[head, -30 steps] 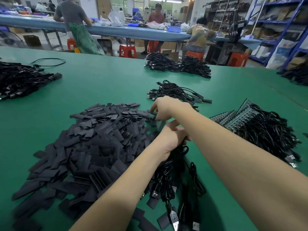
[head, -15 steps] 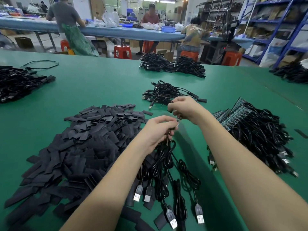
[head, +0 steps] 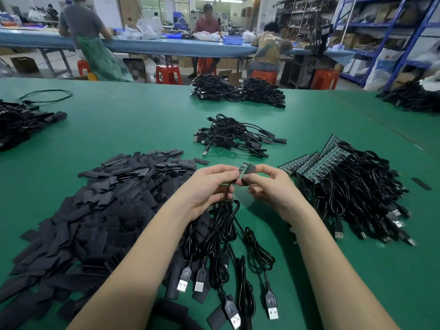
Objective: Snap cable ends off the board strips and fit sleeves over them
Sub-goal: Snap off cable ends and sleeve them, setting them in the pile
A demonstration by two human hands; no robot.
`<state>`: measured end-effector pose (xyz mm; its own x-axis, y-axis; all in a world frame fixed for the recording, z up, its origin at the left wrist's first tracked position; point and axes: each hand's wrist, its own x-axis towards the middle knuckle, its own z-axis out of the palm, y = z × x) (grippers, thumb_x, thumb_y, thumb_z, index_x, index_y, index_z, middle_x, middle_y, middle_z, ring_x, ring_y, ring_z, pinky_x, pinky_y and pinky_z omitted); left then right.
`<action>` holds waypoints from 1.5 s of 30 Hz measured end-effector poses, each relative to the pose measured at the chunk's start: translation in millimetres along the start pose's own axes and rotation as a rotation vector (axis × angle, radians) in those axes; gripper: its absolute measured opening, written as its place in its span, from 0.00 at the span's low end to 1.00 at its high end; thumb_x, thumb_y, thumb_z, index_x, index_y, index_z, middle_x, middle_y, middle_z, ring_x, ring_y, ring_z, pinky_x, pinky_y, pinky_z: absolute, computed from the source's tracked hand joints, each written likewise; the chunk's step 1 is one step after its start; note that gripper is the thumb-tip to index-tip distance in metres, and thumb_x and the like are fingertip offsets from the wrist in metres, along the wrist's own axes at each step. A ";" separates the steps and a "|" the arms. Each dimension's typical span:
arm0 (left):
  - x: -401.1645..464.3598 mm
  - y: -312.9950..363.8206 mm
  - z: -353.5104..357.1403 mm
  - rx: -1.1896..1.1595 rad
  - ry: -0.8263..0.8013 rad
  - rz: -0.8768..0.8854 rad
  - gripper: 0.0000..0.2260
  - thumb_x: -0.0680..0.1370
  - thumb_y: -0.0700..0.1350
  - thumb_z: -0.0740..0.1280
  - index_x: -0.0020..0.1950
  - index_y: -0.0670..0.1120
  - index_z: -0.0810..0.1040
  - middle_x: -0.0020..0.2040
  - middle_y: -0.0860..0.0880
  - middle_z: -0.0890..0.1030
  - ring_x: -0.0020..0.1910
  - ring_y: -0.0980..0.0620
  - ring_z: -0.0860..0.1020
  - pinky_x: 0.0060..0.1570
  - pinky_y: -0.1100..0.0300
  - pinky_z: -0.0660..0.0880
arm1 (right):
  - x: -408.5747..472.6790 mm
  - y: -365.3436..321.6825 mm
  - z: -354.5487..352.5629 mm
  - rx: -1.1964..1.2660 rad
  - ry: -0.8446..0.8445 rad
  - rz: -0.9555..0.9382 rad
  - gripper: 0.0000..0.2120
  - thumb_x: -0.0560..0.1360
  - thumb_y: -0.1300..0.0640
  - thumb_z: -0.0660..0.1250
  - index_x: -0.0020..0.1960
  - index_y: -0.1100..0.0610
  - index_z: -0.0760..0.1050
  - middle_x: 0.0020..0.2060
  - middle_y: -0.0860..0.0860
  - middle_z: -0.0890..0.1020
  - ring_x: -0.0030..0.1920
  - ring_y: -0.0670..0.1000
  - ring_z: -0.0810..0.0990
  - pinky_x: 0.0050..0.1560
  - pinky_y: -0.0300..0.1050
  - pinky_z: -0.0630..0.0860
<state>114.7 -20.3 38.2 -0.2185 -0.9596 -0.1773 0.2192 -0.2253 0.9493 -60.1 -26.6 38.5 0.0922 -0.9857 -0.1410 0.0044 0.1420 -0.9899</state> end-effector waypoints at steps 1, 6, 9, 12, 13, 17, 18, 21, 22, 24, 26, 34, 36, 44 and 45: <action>0.5 0.0 0.0 0.003 0.002 -0.001 0.04 0.79 0.38 0.69 0.52 0.43 0.82 0.40 0.45 0.84 0.31 0.54 0.78 0.33 0.63 0.77 | 0.9 1.2 -0.2 -0.017 -0.007 -0.002 0.08 0.74 0.62 0.74 0.52 0.60 0.79 0.39 0.55 0.86 0.31 0.48 0.79 0.34 0.37 0.76; 1.0 -0.8 -0.9 -0.008 0.021 0.009 0.04 0.79 0.38 0.70 0.52 0.43 0.83 0.41 0.45 0.84 0.31 0.54 0.78 0.33 0.63 0.77 | 0.9 -1.3 4.2 0.084 -0.055 -0.004 0.09 0.78 0.59 0.71 0.56 0.61 0.77 0.39 0.53 0.87 0.35 0.48 0.84 0.34 0.36 0.77; 2.2 -1.6 -1.2 -0.008 0.034 0.011 0.03 0.78 0.39 0.70 0.51 0.44 0.83 0.40 0.45 0.84 0.31 0.54 0.78 0.32 0.63 0.77 | 1.9 -0.5 2.3 0.167 -0.092 0.005 0.03 0.79 0.60 0.69 0.50 0.58 0.75 0.39 0.54 0.87 0.36 0.48 0.85 0.33 0.36 0.78; 2.1 -1.9 -1.8 -0.007 0.024 0.005 0.03 0.79 0.39 0.71 0.51 0.44 0.84 0.39 0.46 0.85 0.32 0.55 0.79 0.32 0.63 0.77 | 0.6 -0.8 1.1 0.207 -0.118 0.030 0.04 0.77 0.59 0.72 0.46 0.56 0.76 0.40 0.54 0.86 0.38 0.49 0.84 0.35 0.37 0.78; 1.9 -1.9 -1.7 -0.009 0.021 0.002 0.03 0.79 0.39 0.71 0.50 0.44 0.84 0.39 0.46 0.85 0.31 0.55 0.79 0.33 0.63 0.76 | 0.6 0.0 0.4 0.217 -0.122 0.037 0.05 0.76 0.59 0.72 0.45 0.56 0.77 0.40 0.54 0.85 0.38 0.49 0.84 0.35 0.36 0.78; 1.2 -1.4 -1.0 -0.009 0.011 -0.009 0.04 0.79 0.39 0.70 0.50 0.43 0.84 0.38 0.47 0.85 0.31 0.55 0.79 0.33 0.64 0.76 | 0.7 -0.5 -0.9 0.291 -0.085 0.020 0.08 0.73 0.63 0.74 0.39 0.55 0.78 0.38 0.52 0.83 0.35 0.47 0.81 0.34 0.34 0.76; 1.0 -0.9 -0.8 -0.005 0.005 -0.008 0.04 0.79 0.39 0.70 0.51 0.42 0.84 0.38 0.47 0.85 0.31 0.55 0.78 0.33 0.64 0.76 | 0.1 -2.0 -0.9 0.314 -0.068 0.001 0.07 0.73 0.64 0.74 0.39 0.56 0.78 0.38 0.52 0.82 0.34 0.46 0.81 0.33 0.34 0.76; 0.6 0.3 0.3 -0.004 -0.007 -0.007 0.04 0.79 0.38 0.70 0.51 0.42 0.83 0.38 0.47 0.84 0.31 0.55 0.78 0.33 0.64 0.76 | -1.7 -5.2 -3.3 0.447 -0.031 -0.039 0.10 0.72 0.63 0.74 0.51 0.60 0.78 0.41 0.54 0.85 0.35 0.46 0.82 0.34 0.33 0.78; 0.4 0.6 0.5 -0.006 -0.008 -0.007 0.04 0.79 0.38 0.70 0.51 0.42 0.83 0.37 0.47 0.84 0.31 0.55 0.77 0.33 0.64 0.76 | -2.8 -6.5 -4.2 0.480 -0.032 -0.052 0.14 0.71 0.61 0.75 0.55 0.60 0.77 0.43 0.54 0.86 0.37 0.46 0.83 0.35 0.33 0.79; 0.2 1.5 0.6 -0.003 -0.011 -0.009 0.04 0.79 0.38 0.70 0.52 0.41 0.83 0.37 0.47 0.84 0.31 0.55 0.77 0.33 0.64 0.76 | -4.1 -8.3 -5.2 0.503 -0.026 -0.083 0.17 0.68 0.59 0.75 0.55 0.60 0.80 0.47 0.54 0.87 0.41 0.47 0.84 0.38 0.34 0.80; -0.2 2.0 0.6 0.005 -0.015 -0.012 0.05 0.79 0.38 0.70 0.53 0.41 0.83 0.38 0.48 0.84 0.31 0.55 0.77 0.33 0.64 0.76 | -3.8 -8.2 -5.8 0.513 -0.019 -0.107 0.14 0.68 0.58 0.75 0.53 0.58 0.82 0.48 0.53 0.87 0.43 0.47 0.85 0.40 0.34 0.80; -2.4 2.7 0.9 0.025 -0.033 -0.004 0.07 0.79 0.38 0.70 0.55 0.40 0.82 0.38 0.48 0.84 0.32 0.56 0.77 0.34 0.65 0.76 | -2.6 -4.5 1.0 0.441 -0.041 -0.152 0.10 0.69 0.57 0.75 0.49 0.56 0.83 0.48 0.53 0.87 0.45 0.44 0.84 0.44 0.36 0.80; -3.1 2.8 0.3 0.026 -0.043 0.008 0.07 0.79 0.38 0.70 0.55 0.40 0.82 0.38 0.48 0.83 0.32 0.56 0.77 0.35 0.65 0.76 | -3.2 -4.8 1.4 0.427 -0.044 -0.159 0.11 0.65 0.55 0.77 0.47 0.55 0.85 0.48 0.53 0.87 0.45 0.44 0.84 0.44 0.36 0.80; -6.9 6.3 -4.7 0.061 -0.121 0.063 0.05 0.74 0.38 0.72 0.50 0.42 0.84 0.38 0.47 0.83 0.32 0.55 0.76 0.35 0.65 0.76 | -8.9 -9.2 -11.2 0.403 -0.203 -0.093 0.04 0.70 0.57 0.74 0.44 0.52 0.85 0.48 0.52 0.87 0.39 0.43 0.81 0.39 0.34 0.79; -7.4 6.6 -5.3 0.086 -0.132 0.071 0.04 0.75 0.38 0.72 0.49 0.42 0.84 0.38 0.48 0.83 0.32 0.55 0.75 0.35 0.65 0.76 | -9.5 -9.3 -14.3 0.402 -0.225 -0.087 0.04 0.70 0.58 0.73 0.45 0.53 0.84 0.48 0.52 0.87 0.38 0.44 0.81 0.38 0.33 0.79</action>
<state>122.8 -15.6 44.4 -0.3297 -0.9408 -0.0783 0.1580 -0.1368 0.9779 -75.2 -19.8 48.8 0.2881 -0.9576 -0.0065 0.4033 0.1275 -0.9061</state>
